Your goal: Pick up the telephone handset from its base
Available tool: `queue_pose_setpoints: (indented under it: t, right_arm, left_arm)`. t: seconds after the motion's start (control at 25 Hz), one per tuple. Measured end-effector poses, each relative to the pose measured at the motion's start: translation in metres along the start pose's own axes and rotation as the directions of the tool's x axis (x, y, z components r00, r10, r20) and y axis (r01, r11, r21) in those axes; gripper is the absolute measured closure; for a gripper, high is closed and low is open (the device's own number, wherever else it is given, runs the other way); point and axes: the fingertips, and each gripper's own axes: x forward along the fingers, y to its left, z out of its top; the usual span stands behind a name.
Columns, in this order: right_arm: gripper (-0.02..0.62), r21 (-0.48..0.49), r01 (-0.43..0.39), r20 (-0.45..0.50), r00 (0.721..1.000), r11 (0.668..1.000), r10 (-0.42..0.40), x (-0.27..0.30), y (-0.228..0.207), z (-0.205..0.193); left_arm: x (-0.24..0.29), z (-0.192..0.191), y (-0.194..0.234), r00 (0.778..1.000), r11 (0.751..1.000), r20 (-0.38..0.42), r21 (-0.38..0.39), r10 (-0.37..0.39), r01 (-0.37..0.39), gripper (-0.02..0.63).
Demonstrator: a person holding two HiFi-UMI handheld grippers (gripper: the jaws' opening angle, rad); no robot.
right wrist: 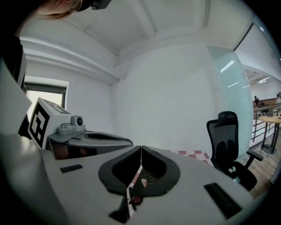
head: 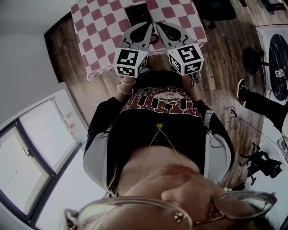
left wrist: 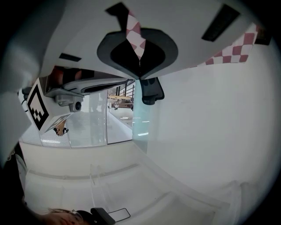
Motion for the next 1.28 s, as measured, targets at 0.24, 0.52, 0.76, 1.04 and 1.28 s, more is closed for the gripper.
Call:
queue_pose_setpoints:
  t: [0.24, 0.52, 0.76, 1.04, 1.28]
  right_arm:
    - [0.575, 0.008, 0.027, -0.016, 1.000, 1.000, -0.027, 0.031, -0.014, 0.001]
    - [0.575, 0.020, 0.057, -0.031, 0.998, 0.998, -0.057, 0.064, -0.026, 0.003]
    - [0.575, 0.026, 0.076, -0.049, 0.996, 0.997, -0.075, 0.087, -0.030, 0.000]
    - [0.575, 0.017, 0.101, -0.074, 0.992, 0.995, -0.099, 0.099, -0.034, -0.004]
    - [0.575, 0.012, 0.064, -0.099, 0.993, 0.998, -0.063, 0.110, -0.033, -0.009]
  left_arm:
    - [0.023, 0.001, 0.027, 0.999, 0.999, -0.009, 0.001, -0.039, 0.039, 0.595]
    - [0.043, -0.001, 0.055, 0.997, 0.997, -0.023, 0.000, -0.078, 0.078, 0.595]
    - [0.048, -0.006, 0.082, 0.996, 0.996, -0.028, -0.017, -0.082, 0.082, 0.595]
    - [0.047, -0.014, 0.103, 0.997, 0.997, -0.042, -0.036, -0.069, 0.067, 0.595]
    - [0.046, -0.016, 0.114, 0.999, 0.998, -0.044, -0.058, -0.022, 0.020, 0.595]
